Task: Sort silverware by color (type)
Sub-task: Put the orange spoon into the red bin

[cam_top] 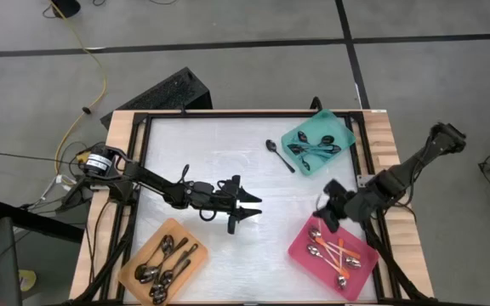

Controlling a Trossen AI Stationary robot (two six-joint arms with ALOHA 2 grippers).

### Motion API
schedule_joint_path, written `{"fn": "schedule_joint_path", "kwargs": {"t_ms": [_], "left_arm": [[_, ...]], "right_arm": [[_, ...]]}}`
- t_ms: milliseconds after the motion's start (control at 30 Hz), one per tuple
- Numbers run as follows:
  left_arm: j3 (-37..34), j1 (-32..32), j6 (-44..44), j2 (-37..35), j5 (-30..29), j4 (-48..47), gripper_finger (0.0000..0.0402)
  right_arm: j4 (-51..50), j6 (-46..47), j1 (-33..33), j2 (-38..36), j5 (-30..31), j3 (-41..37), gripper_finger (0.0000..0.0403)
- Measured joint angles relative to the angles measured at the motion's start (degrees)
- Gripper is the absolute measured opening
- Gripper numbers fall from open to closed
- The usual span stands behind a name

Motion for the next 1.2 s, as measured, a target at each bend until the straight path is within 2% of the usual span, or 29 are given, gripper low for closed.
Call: {"fn": "schedule_joint_path", "kwargs": {"t_ms": [100,400,633,933,1200], "left_arm": [[0.0,0.0,0.0,0.0,0.0,0.0,0.0165],[0.0,0.0,-1.3,0.0,-0.1,-1.7,0.0165],[0.0,0.0,-1.3,0.0,-0.6,-2.4,0.0165],[0.0,0.0,-1.3,0.0,-0.6,-2.5,0.0165],[0.0,0.0,-1.3,0.0,-0.6,-3.0,0.0165]], "right_arm": [[-0.3,5.8,4.2,1.8,-4.6,0.0,0.0009],[0.6,25.1,18.0,13.5,-5.5,0.0,0.0011],[1.0,35.7,22.5,21.8,-10.0,0.0,0.0012],[0.8,35.6,21.4,25.5,-10.9,0.0,0.0016],[0.8,32.0,20.8,25.5,-11.5,0.0,0.0044]]}}
